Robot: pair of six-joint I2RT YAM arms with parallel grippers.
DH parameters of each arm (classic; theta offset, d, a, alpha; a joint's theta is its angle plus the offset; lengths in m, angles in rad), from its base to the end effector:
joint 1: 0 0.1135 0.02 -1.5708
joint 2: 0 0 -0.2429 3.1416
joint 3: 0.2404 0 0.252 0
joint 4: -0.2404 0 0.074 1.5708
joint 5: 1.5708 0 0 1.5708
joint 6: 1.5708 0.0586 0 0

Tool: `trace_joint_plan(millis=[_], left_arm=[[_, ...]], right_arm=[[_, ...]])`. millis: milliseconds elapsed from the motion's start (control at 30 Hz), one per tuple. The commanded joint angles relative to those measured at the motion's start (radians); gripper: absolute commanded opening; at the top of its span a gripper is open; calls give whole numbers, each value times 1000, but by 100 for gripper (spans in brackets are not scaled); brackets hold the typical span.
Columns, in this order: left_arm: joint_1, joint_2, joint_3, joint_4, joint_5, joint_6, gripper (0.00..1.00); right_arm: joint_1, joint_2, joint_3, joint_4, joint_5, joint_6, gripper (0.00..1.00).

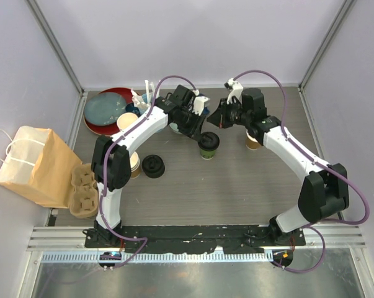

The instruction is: Pack the takeout coffee

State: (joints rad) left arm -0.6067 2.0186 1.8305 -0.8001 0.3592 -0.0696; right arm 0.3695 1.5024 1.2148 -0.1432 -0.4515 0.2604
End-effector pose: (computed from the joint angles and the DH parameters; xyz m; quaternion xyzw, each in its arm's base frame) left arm 0.3561 -0.2722 0.2380 0.2995 0.8951 -0.2552 0.2098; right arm 0.3360 0.1576 0.2910 -0.1653 0.8127 0.3421 0.4417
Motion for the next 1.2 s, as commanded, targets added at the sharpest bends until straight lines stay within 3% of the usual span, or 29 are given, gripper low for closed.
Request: trace_joint_plan(millis=[0,200,567,800,1033,1167], left_arm=[[-1,-52,32,4,-5,22,36],[1,-41,27,-1,-9,28,36],[8,-60,59,-13,-5,42,36],[19,-83,55,-24,-5,51,37],[21,-78,42,-30,0,56,37],[21,-70,68,-36,-2,56,37]], right_arm=[[-7,19,-124,60,2,14,1],[-6,84,-238,111,-12,39,1],[8,2,-34,-21,2,-1,1],[-12,63,46,-18,24,-26,1],[-14,131,-104,62,30,-1,1],[-9,93,-89,56,51,-4,1]])
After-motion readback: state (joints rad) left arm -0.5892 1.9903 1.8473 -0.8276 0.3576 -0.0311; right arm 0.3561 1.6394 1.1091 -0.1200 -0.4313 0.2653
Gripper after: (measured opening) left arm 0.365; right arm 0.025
